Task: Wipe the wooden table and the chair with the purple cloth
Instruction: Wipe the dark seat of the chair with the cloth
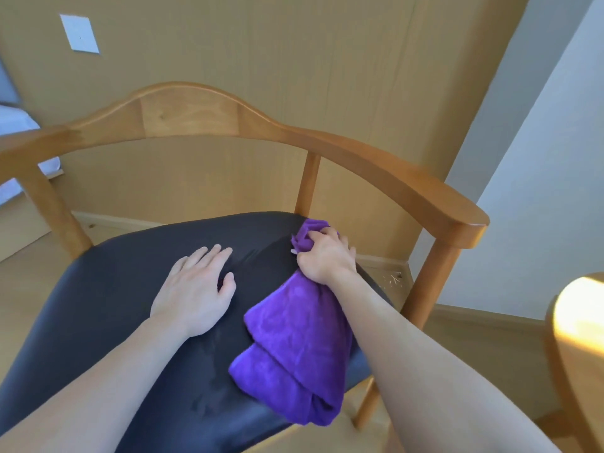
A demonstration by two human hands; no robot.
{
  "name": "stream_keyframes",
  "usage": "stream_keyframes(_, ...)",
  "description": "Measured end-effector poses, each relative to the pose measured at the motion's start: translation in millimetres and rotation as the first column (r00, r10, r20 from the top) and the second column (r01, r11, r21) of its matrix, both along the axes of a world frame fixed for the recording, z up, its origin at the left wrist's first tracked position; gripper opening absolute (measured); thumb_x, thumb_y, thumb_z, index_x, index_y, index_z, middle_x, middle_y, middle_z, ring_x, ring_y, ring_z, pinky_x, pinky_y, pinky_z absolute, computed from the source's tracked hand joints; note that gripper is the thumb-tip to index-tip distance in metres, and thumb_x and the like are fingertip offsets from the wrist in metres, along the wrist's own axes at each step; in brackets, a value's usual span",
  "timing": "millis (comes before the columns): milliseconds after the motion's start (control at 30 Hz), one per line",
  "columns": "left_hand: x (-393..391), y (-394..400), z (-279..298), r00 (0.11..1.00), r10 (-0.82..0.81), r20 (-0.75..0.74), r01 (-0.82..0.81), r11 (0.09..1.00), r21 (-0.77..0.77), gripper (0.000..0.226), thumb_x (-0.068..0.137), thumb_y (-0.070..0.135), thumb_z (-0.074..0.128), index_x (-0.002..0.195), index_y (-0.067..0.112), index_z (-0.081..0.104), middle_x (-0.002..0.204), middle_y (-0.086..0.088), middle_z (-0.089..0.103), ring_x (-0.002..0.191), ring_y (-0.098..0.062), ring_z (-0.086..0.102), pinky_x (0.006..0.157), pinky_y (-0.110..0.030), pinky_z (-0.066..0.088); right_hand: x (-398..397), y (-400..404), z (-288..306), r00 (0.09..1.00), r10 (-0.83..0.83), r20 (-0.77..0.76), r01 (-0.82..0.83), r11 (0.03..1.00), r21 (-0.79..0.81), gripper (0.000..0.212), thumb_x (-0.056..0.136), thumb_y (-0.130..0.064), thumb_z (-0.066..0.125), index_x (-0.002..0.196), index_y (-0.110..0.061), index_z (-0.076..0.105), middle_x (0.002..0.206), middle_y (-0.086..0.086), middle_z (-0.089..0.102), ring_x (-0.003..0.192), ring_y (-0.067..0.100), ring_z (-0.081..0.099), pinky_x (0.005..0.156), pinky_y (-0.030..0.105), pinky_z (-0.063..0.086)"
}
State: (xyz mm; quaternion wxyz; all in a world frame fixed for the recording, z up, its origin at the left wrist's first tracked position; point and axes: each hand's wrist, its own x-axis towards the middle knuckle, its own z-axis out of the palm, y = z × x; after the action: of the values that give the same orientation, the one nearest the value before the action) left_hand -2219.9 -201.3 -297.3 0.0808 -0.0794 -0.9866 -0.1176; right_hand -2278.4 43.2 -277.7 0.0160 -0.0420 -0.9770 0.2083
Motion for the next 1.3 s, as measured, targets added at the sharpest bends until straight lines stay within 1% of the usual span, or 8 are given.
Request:
stream_keyframes(167,-11,-2,-6,0.992,0.082,0.094,-0.081,0.997,-0.01,0.064,0.098,0.055,0.017,0.159,0.035,0.015,0.167,0.015,0.006,0.154,-0.01,0.001,0.125,-0.04,0.002,23,6,6,0.997,-0.035,-0.066,0.042,0.993,0.108,0.046,0.087,-0.046,0.062,0.127,-0.023,0.06,0.13,0.005,0.053,0.12,0.031,0.048,0.096,0.042,0.043)
stream_keyframes(267,-10,-1,-8,0.992,0.089,0.09,-0.089,0.996,0.001,0.063,0.098,0.054,0.019,0.158,0.035,0.019,0.167,0.015,0.008,0.154,-0.009,0.001,0.125,-0.039,0.002,63,19,8,0.993,-0.102,-0.064,0.099,0.994,-0.043,0.023,0.08,-0.033,0.063,0.1,-0.024,0.071,0.104,-0.003,0.066,0.093,0.022,0.062,0.072,0.03,0.052)
stream_keyframes(367,-9,0,-8,0.993,0.091,0.071,-0.091,0.996,-0.003,0.061,0.099,0.051,0.02,0.158,0.033,0.021,0.167,0.014,0.011,0.154,-0.01,0.003,0.125,-0.04,0.003,89,24,9,0.989,-0.126,-0.079,0.122,0.991,-0.059,0.007,0.077,-0.029,0.061,0.077,-0.025,0.067,0.075,-0.01,0.063,0.065,0.01,0.057,0.05,0.022,0.045)
stream_keyframes(567,-3,5,-3,0.999,0.038,-0.039,-0.043,0.992,-0.118,0.059,0.1,0.043,0.018,0.156,0.027,0.028,0.166,0.008,0.022,0.153,-0.012,0.008,0.125,-0.043,0.0,27,4,28,0.916,-0.002,-0.402,-0.046,0.993,-0.11,0.026,0.085,-0.036,0.069,0.106,-0.022,0.062,0.108,-0.004,0.049,0.101,0.021,0.044,0.079,0.035,0.044)
stream_keyframes(700,-4,2,-6,0.999,0.033,-0.024,-0.035,0.995,-0.089,0.058,0.101,0.043,0.018,0.155,0.027,0.031,0.165,0.009,0.024,0.152,-0.01,0.013,0.125,-0.037,0.005,-19,-8,12,0.988,0.128,-0.082,-0.126,0.992,0.026,0.039,0.094,-0.034,0.061,0.131,-0.022,0.06,0.142,-0.001,0.048,0.13,0.03,0.039,0.108,0.043,0.038)
stream_keyframes(900,-6,3,-7,0.998,0.062,-0.011,-0.063,0.994,-0.091,0.056,0.101,0.043,0.021,0.153,0.026,0.033,0.163,0.01,0.029,0.15,-0.01,0.019,0.124,-0.043,0.005,-18,-14,7,0.996,0.085,-0.041,-0.077,0.984,0.163,0.027,0.093,-0.032,0.06,0.114,-0.015,0.065,0.116,0.007,0.064,0.118,0.032,0.052,0.093,0.04,0.049)
stream_keyframes(1133,-4,1,-6,0.997,0.072,0.009,-0.072,0.997,-0.024,0.056,0.101,0.044,0.024,0.154,0.025,0.03,0.163,0.011,0.027,0.151,-0.009,0.017,0.124,-0.04,0.011,59,24,10,0.996,-0.082,-0.046,0.079,0.995,-0.064,0.024,0.088,-0.025,0.063,0.112,-0.022,0.07,0.109,0.006,0.066,0.112,0.034,0.056,0.083,0.034,0.044)
stream_keyframes(1300,-5,0,-8,0.998,0.067,0.012,-0.067,0.998,0.001,0.057,0.1,0.047,0.024,0.153,0.027,0.031,0.163,0.01,0.027,0.151,-0.01,0.017,0.123,-0.04,0.011,116,46,12,0.991,-0.121,-0.063,0.122,0.992,0.01,0.027,0.08,-0.02,0.051,0.099,-0.022,0.07,0.097,0.006,0.069,0.098,0.035,0.06,0.075,0.033,0.048)
